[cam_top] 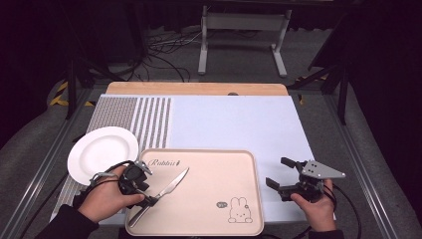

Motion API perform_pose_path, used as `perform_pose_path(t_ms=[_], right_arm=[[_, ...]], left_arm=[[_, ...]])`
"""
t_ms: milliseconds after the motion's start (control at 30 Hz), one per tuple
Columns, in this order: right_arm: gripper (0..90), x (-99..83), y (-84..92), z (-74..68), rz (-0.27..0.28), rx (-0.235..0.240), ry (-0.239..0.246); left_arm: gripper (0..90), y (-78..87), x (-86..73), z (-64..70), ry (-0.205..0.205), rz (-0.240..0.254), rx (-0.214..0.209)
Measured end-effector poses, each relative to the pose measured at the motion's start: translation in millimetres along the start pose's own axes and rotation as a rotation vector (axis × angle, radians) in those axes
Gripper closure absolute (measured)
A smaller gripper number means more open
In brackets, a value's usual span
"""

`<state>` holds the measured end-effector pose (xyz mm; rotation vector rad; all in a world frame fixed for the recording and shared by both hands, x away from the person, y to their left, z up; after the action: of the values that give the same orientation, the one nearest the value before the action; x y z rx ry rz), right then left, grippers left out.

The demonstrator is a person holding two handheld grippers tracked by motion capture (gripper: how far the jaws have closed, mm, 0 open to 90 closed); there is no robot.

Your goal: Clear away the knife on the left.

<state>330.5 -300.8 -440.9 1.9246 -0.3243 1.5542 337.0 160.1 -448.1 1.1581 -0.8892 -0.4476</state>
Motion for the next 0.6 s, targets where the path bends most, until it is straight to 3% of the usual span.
perform_pose_path(t_ms=[200,233,267,300,400,433,467,500,600], right_arm=[[4.9,-0.2,0.0,0.2,-0.001,0.001,-0.001],[4.9,0.0,0.1,0.2,0.001,0.001,0.002],[4.9,0.0,0.2,0.1,0.001,0.002,0.002],[4.9,0.0,0.3,0.1,0.001,0.002,0.002],[5.0,0.0,0.7,0.2,0.003,0.002,0.001],[5.0,0.0,0.7,0.2,0.003,0.002,0.001],[4.9,0.0,0.9,0.2,0.003,0.002,0.001],[5.1,-0.1,1.3,0.1,0.000,-0.001,0.005],[5.2,-0.3,1.4,0.0,0.000,0.000,0.006]], left_arm=[[26.9,-0.3,8.6,10.2,-0.084,0.052,-0.014],[29.1,-2.7,11.2,13.3,-0.121,0.064,-0.018],[30.8,-2.7,11.2,13.3,-0.121,0.064,-0.018],[33.9,-4.4,12.9,15.1,-0.153,0.063,-0.017],[50.2,-5.6,14.0,17.3,-0.211,0.054,-0.014],[57.6,-5.6,14.0,17.3,-0.211,0.054,-0.014],[57.6,-6.8,13.4,18.6,-0.252,0.050,-0.012],[74.0,-7.9,12.2,19.5,-0.292,0.046,-0.007],[90.0,-8.7,11.5,19.6,-0.316,0.046,0.001]])
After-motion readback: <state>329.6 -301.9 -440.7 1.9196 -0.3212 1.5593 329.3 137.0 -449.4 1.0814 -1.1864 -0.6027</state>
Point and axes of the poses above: each handheld gripper's, and its own axes: y roughly backward along the jaws, x roughly out of its top, z roughly to its right, the point moved 3 cm from there along -y, roughly forward along the jaws, and after that the axes turned 6 degrees about x, right-handed, at the moved point
